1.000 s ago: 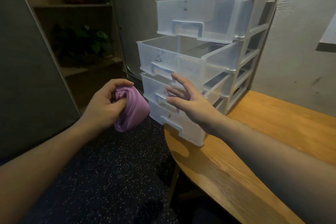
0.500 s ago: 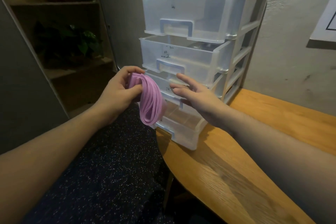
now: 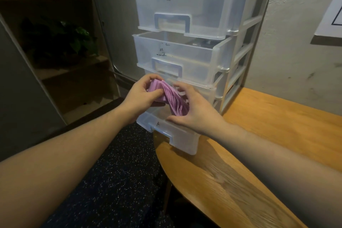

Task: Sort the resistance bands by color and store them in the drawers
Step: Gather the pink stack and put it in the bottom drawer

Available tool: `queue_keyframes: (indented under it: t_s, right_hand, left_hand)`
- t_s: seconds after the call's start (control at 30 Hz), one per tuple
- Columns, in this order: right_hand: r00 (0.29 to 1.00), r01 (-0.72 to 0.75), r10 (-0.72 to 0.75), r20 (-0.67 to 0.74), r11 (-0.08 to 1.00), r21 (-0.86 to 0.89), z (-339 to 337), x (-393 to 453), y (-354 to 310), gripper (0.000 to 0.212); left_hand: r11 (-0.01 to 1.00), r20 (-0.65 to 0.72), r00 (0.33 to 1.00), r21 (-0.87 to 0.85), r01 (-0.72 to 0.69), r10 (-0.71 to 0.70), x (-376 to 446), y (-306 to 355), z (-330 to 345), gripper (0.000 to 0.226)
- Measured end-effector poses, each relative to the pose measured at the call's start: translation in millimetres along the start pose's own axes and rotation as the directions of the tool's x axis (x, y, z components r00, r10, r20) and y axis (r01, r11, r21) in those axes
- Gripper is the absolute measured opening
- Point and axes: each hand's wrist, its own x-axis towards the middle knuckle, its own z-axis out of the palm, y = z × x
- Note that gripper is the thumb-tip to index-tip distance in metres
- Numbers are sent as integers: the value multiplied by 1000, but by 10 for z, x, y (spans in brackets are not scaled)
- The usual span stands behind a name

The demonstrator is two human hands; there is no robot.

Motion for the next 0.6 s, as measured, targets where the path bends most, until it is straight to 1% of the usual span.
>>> queue_keyframes:
  t_s: [0.07,0.13,0.2,0.27,0.33,0.43,0.5,0.6]
  right_hand:
    - [999,20,-25,-35,992,-121,48,-16,29,88]
    - [998,44,-53,-31,969,-242,91,-31,50,82]
    - [997,63,-76,-21,925,-375,140,-33,72,78]
    - [998,41,-63,-31,883,-468,180,-25,89,80]
    - [998,18,-49,-50,870,-493,214,-11,105,79]
    - [996,15,-54,-68,879,-476,233,7,135,70]
    - [998,-4,-22,-51,888,-459,202,21,190,66]
    - [999,-33,12,-49,892,-450,129,13,264,67]
  left_hand:
    - [1000,9,1000,16,6,-6,23,-65,8,27]
    - [999,26,1000,40,14,-15,41,-125,-21,27]
    - [999,37,999,44,25,-27,67,-179,-88,27]
    - [999,55,998,28,34,-36,84,-220,-161,27]
    - [999,79,996,16,35,-36,97,-256,-211,27]
    - [998,93,995,47,29,-34,124,-287,-262,27]
    - [994,111,994,111,9,-21,139,-297,-301,28]
    - [969,149,989,243,-33,-4,167,-309,-343,28]
